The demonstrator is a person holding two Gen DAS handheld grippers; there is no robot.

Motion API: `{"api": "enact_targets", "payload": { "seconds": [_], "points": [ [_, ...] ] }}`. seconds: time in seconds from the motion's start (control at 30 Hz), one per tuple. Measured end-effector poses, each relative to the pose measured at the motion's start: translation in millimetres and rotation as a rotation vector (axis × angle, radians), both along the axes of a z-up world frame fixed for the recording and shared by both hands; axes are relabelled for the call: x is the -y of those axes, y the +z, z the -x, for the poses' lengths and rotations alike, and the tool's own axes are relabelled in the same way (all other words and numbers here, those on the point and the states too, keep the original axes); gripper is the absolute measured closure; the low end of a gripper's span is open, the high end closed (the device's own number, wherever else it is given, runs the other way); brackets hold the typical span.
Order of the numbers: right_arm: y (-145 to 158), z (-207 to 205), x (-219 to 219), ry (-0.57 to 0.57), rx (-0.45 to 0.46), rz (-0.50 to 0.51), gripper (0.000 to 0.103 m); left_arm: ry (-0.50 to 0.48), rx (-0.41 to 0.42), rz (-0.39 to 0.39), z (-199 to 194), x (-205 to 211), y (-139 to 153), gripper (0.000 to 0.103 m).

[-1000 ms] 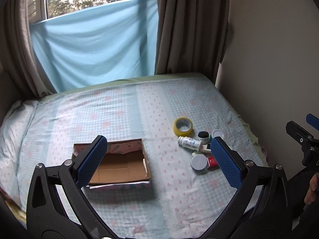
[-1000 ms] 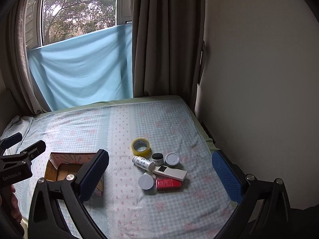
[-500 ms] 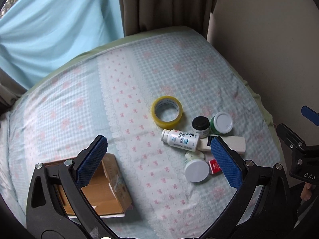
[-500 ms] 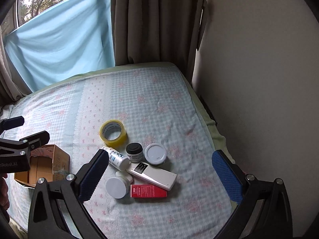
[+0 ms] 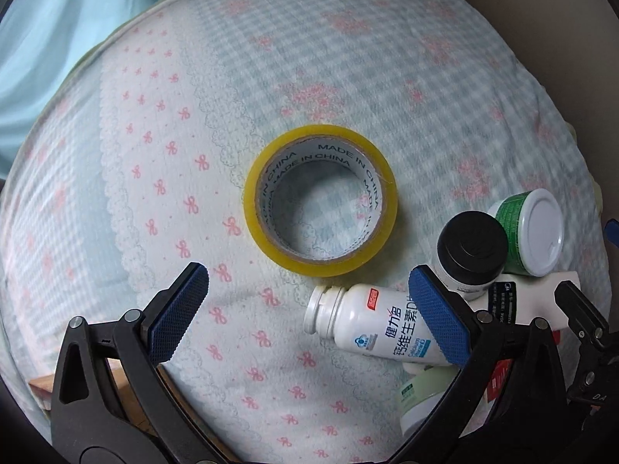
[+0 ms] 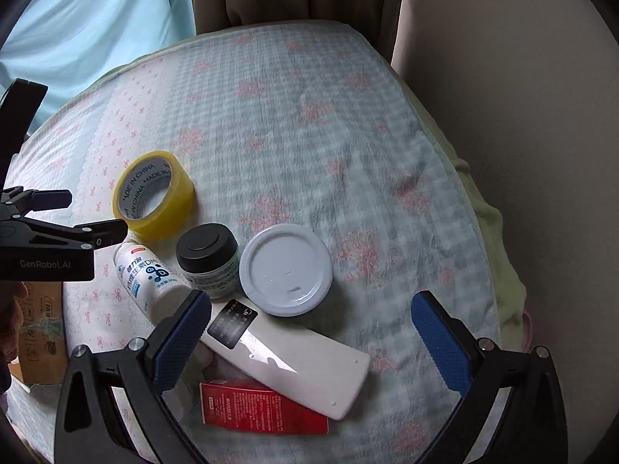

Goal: Organize rigid objects
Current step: 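Grasp the yellow tape roll with the left tool while the right grasps the green jar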

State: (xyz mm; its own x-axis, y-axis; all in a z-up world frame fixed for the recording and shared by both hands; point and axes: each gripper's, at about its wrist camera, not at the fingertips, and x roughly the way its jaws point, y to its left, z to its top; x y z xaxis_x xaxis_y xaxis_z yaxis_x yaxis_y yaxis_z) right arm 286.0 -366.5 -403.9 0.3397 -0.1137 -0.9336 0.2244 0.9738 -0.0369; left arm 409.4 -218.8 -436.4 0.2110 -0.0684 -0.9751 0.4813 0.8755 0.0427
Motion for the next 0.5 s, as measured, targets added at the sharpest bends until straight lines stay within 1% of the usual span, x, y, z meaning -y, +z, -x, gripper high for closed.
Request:
{"api": "enact_targets", "payload": {
  "seconds": [0.1,0.23,0.33,0.4,0.47,0.5],
  "points": [
    [-22.7,-9.1,-0.8,0.013,-0.023,0.012,0.000,-0.006,-0.015,-0.003,-8.5,1.9,-19.0,0.000],
    [-40.6,-20.5,1.6,0.025,-0.052,0.022,0.001,-0.025,-0.027,-0.012,-19.2,7.4,-37.2,0.000],
    [-51.2,-29.3,0.8,0.049,-0.077,0.036,0.004,-0.049,-0.023,-0.016,-26.2,13.4,-46.1,0.000],
    [-56.5,-34.8,-1.6,0.073,-0.092,0.042,0.010,-0.068,-0.014,-0.025,-31.8,17.4,-50.8,0.000],
    [-60.9,-39.8,-4.9,0.099,-0.099,0.055,0.014,-0.077,-0.013,-0.013,-37.5,19.7,-53.4,0.000],
    [-62.2,-41.2,-6.4,0.109,-0.100,0.065,0.014,-0.074,-0.017,-0.006,-40.6,19.4,-54.0,0.000]
  ]
}}
